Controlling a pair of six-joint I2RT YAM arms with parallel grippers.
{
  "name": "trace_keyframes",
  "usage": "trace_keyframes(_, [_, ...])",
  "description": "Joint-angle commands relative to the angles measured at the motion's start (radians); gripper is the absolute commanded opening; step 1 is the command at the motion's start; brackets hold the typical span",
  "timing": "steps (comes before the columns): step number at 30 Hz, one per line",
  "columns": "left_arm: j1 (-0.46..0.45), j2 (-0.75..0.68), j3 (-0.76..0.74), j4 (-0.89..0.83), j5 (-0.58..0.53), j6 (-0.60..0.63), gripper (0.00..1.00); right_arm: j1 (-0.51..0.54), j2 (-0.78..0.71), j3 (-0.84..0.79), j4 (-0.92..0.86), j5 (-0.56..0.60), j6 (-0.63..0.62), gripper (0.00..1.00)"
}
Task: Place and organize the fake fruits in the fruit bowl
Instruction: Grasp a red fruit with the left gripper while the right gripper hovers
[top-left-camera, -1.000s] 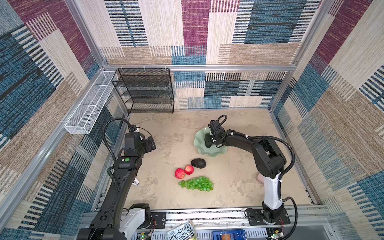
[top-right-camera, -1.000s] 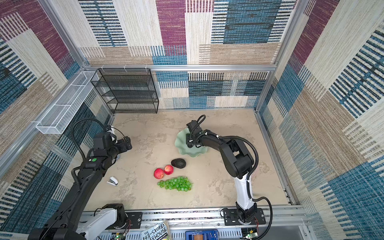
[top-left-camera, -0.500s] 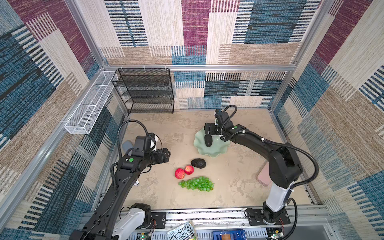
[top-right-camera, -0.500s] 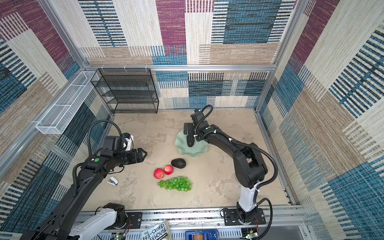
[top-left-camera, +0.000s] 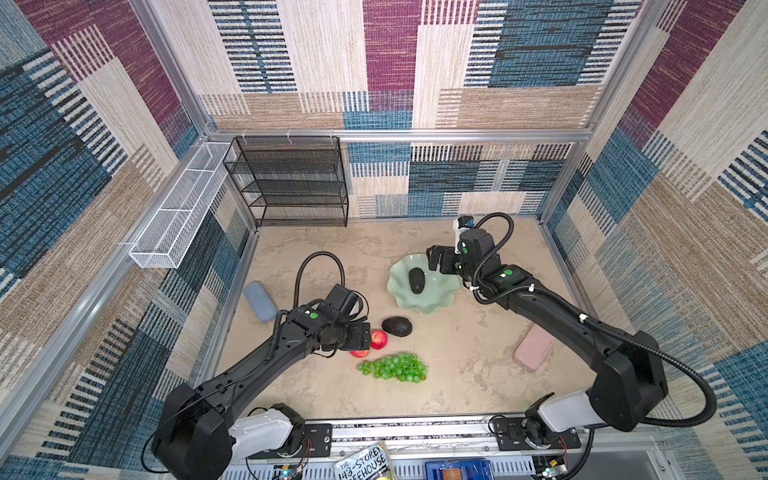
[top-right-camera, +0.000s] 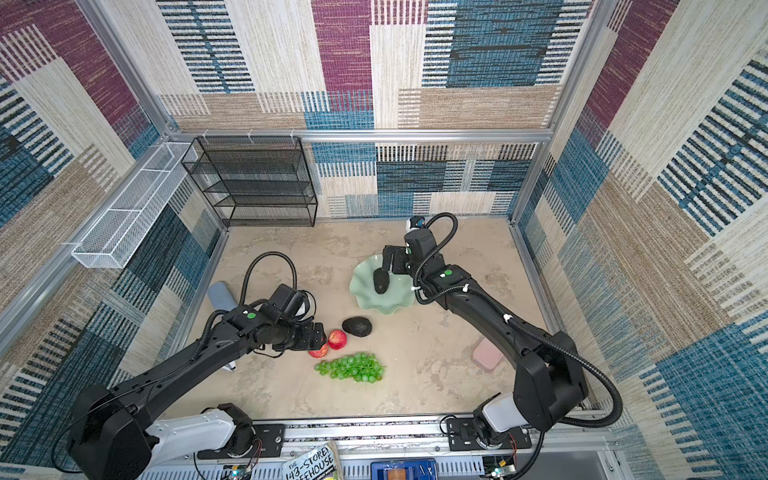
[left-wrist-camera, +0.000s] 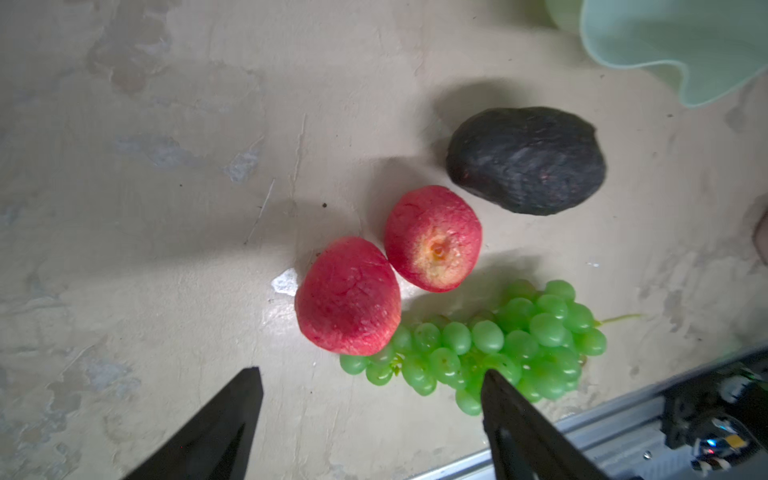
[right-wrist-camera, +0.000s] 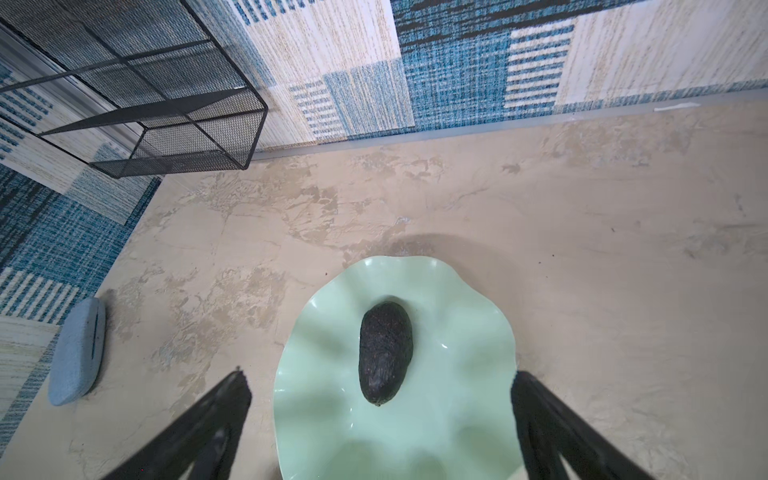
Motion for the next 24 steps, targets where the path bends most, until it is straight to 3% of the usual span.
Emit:
trace_keyframes(1, [-0.006,0.031,-0.019,0.052,-0.035,-0.056,0.86,0.001,-0.032,-0.018,0.034,0.014,0.010,1.00])
trace_keyframes(7, [-0.006,0.103,-0.038,0.122,-0.033,-0.071,0.84,-0.001,-0.050,-0.030,0.036,0.017,0.009,1.00])
trace_keyframes(13, [-0.006,0.167,-0.062,0.152,-0.039,-0.095,0.72,0.000,-0.058,-0.042,0.048,0.015,0.012,1.00])
trace_keyframes(19, [-0.006,0.106,-0.077,0.117,-0.081,-0.091,0.56,-0.001,-0.056,-0.053,0.065,0.012,0.016,1.00])
trace_keyframes(24, [-0.006,0.027,-0.002,0.051,-0.089,-0.033,0.55,0.000,-0.048,-0.050,0.075,0.012,0.015,1.00])
